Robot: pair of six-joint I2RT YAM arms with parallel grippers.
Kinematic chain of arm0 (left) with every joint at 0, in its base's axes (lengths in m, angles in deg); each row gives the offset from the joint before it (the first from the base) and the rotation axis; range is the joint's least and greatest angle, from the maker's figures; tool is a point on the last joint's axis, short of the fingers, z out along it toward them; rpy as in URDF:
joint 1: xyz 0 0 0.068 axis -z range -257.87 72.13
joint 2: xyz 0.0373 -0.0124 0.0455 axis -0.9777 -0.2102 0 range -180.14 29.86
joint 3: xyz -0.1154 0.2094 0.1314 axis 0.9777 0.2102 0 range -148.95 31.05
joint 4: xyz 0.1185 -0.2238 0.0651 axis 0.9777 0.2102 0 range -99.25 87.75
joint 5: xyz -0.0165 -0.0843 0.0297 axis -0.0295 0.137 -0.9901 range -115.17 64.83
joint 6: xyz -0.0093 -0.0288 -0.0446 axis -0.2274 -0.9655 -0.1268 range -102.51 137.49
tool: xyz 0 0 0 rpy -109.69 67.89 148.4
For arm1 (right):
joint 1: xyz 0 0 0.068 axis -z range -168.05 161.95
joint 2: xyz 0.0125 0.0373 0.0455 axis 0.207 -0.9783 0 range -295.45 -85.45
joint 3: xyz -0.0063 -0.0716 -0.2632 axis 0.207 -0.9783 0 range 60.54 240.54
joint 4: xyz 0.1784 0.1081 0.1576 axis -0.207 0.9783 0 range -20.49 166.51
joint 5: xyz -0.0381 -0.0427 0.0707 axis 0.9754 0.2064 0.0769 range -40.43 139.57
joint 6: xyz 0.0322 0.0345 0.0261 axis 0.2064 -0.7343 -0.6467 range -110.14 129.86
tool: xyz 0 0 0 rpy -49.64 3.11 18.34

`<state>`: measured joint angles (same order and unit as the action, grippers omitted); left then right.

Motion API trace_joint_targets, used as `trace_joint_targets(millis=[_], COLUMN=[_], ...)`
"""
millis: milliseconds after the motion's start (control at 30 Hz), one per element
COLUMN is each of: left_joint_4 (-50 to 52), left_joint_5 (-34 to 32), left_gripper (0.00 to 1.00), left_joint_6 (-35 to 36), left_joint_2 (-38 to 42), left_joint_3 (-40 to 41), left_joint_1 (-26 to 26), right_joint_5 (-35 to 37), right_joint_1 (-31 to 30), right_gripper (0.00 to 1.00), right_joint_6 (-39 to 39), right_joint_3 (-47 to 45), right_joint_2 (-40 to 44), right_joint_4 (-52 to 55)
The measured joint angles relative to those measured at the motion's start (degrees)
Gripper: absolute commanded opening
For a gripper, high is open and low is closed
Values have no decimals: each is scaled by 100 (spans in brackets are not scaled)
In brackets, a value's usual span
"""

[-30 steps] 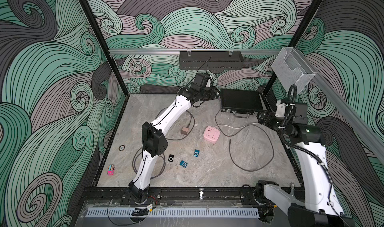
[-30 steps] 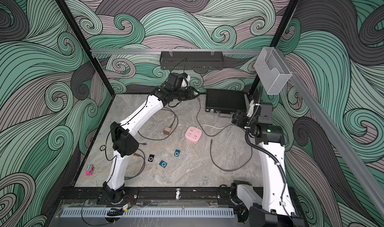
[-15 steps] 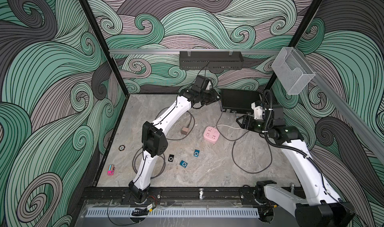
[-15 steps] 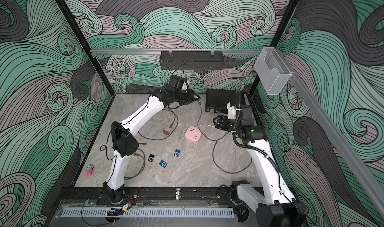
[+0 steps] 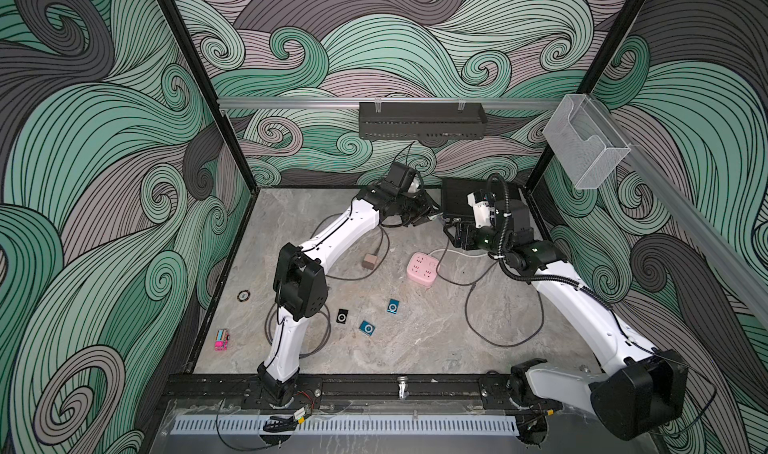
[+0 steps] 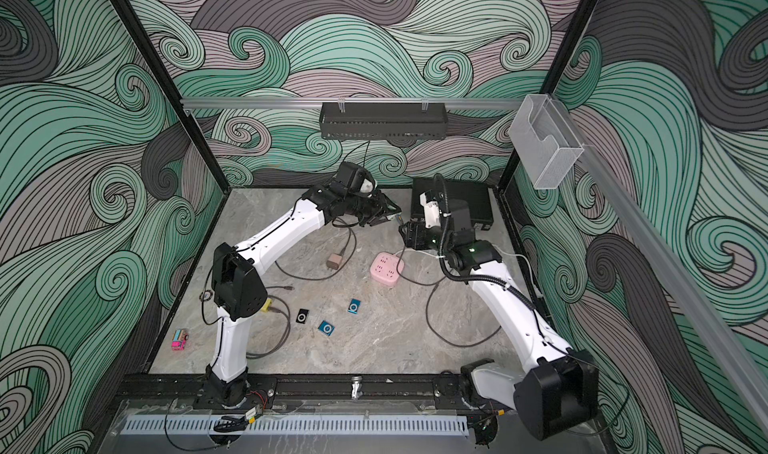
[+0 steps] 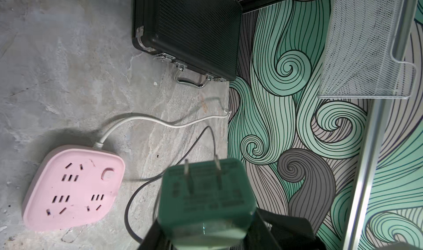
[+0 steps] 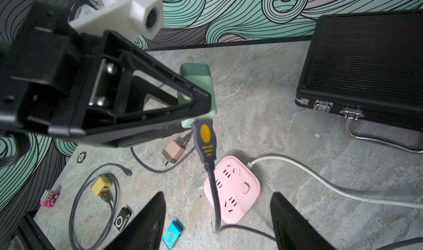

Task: Charge mp3
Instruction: Pick up the plug from the center of the board.

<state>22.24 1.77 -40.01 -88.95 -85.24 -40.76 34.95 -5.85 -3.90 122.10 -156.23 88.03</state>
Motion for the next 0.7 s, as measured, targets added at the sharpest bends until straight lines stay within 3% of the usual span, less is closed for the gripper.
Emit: trace_joint_targets(millis=[267,467,700], left_joint_4=[-457,-625,-999], left_joint_5=[297,409,457], left_gripper=[27,27,27], left_joint_6=[-321,-476,-708], left_joint_2=[225,282,529], left_joint_3=[358,656,1121], left_joint_1=[24,55,55], right_joint_5=[35,186,352], right_joint_1=[-203,-343,-457], right_gripper=[62,47,42], right_joint_6=[96,109,68], right_joint_3=[-22,-120,-203], right_joint_2=[-254,-424,-439], right_joint_4=[-632,-1045,-1193])
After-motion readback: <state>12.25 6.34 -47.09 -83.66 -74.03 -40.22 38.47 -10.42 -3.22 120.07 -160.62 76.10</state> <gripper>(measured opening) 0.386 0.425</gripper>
